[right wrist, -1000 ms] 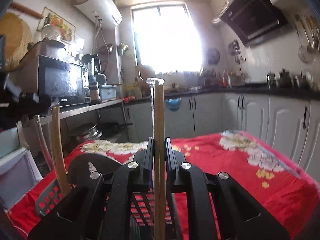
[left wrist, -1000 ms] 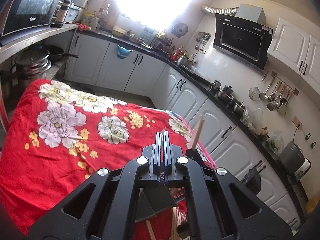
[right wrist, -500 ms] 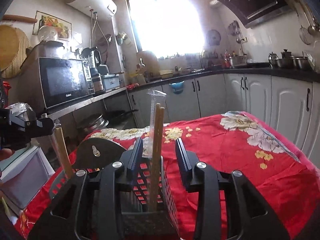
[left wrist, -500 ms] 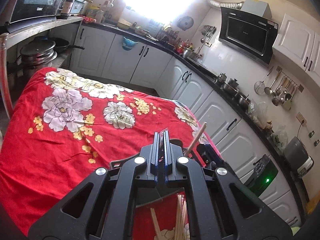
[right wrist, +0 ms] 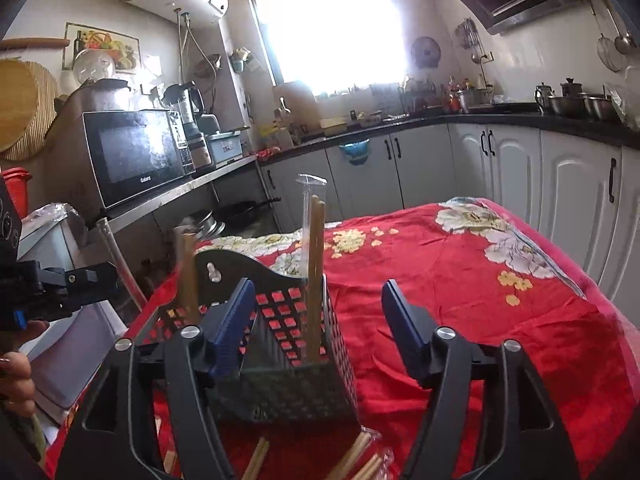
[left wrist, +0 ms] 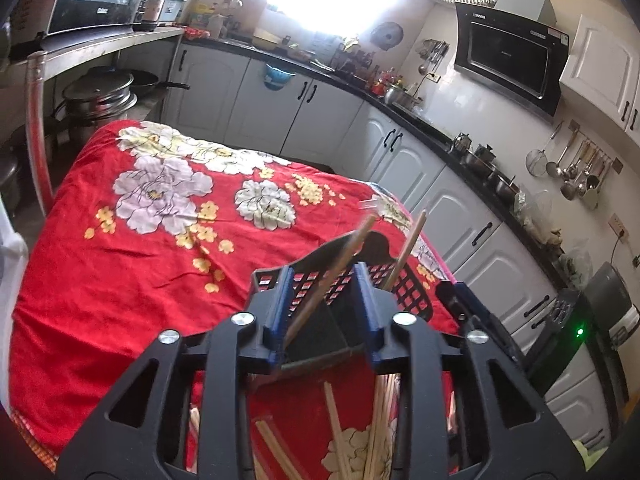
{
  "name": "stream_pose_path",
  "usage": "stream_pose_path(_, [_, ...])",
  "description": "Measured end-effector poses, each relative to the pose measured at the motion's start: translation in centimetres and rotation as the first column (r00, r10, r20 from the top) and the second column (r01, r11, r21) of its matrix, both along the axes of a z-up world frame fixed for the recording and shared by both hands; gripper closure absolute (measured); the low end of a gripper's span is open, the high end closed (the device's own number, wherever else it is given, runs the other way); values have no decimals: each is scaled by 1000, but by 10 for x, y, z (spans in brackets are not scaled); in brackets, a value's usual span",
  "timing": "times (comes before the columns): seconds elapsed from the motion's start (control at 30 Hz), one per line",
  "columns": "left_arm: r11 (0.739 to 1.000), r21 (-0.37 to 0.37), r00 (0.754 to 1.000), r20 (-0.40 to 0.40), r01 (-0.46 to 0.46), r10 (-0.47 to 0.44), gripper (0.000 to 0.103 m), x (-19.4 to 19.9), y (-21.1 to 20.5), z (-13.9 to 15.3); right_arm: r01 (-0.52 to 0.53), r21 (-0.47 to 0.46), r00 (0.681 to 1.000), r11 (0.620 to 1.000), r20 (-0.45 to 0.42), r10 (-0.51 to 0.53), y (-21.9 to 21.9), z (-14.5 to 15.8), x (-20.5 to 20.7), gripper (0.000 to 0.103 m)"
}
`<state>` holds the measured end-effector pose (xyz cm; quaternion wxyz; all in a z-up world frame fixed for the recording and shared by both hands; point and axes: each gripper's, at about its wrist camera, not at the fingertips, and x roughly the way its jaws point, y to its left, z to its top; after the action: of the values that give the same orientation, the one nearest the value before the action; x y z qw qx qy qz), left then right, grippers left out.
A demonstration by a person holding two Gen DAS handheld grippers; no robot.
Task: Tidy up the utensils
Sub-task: 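Lower the left tool's pack into the caddy and open it while the right tool releases its pack there, then grasp another wrapped chopstick pack with the left tool while the right tool grasps one too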
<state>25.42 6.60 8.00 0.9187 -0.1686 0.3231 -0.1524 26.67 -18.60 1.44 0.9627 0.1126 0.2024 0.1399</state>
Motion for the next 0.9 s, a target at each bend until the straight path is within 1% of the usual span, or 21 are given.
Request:
stream_pose_path(0.1, [1000, 8, 1000, -12, -20, 20, 60, -7, 2, -3, 2, -4, 1000, 1000, -13, -2, -3, 1, -10, 31])
stream_pose_path(0.17, [999, 13, 999, -22, -30, 30, 56, -12, 3, -6, -5, -9, 1000, 1000, -18, 4, -4, 1, -15, 28])
stream_pose_path(0.23, [999, 19, 999, -36, -34, 35, 49, -17, 5, -10, -9, -17, 1000, 1000, -21, 8, -5, 2, -22, 25])
stream_pose_path(0.27, [999, 23, 999, -39, -35, 36, 48, -20, 5, -11, -13, -22, 1000, 1000, -20, 12, -5, 3, -27, 25])
stream_pose_path(0.3, [999, 27, 999, -40, -36, 37, 45, -22, 5, -12, -14, -26, 1000, 1000, -18, 14, -6, 3, -29, 23])
stream_pose_path(0.4, [999, 34, 999, -34, -37, 38, 25, -33, 4, -14, -31, -51, 999, 998, -20, 30, -5, 7, -41, 20])
stream_pose_path(0.43, [999, 34, 999, -26, -38, 38, 22, -38, 4, -14, -35, -53, 999, 998, -25, 33, -6, 8, -44, 19])
stream_pose_path(0.47, [999, 36, 999, -21, -39, 40, 20, -42, 4, -14, -39, -52, 999, 998, -30, 38, -6, 8, -48, 19])
stream_pose_path(0.53, [998, 44, 999, -12, -45, 45, 13, -50, 3, -14, -53, -58, 998, 997, -38, 51, -7, 8, -56, 18])
stream_pose_path(0.6, [997, 53, 999, -4, -50, 50, 11, -58, 3, -15, -62, -72, 997, 996, -47, 59, -8, 9, -64, 17])
stream_pose_path(0.77, [996, 70, 998, 13, -61, 60, 11, -75, 1, -18, -80, -96, 995, 992, -64, 74, -12, 7, -85, 16])
stream_pose_path(0.9, [994, 85, 998, 10, -65, 65, 11, -86, 1, -24, -93, -119, 992, 989, -91, 83, -14, 0, -101, 15])
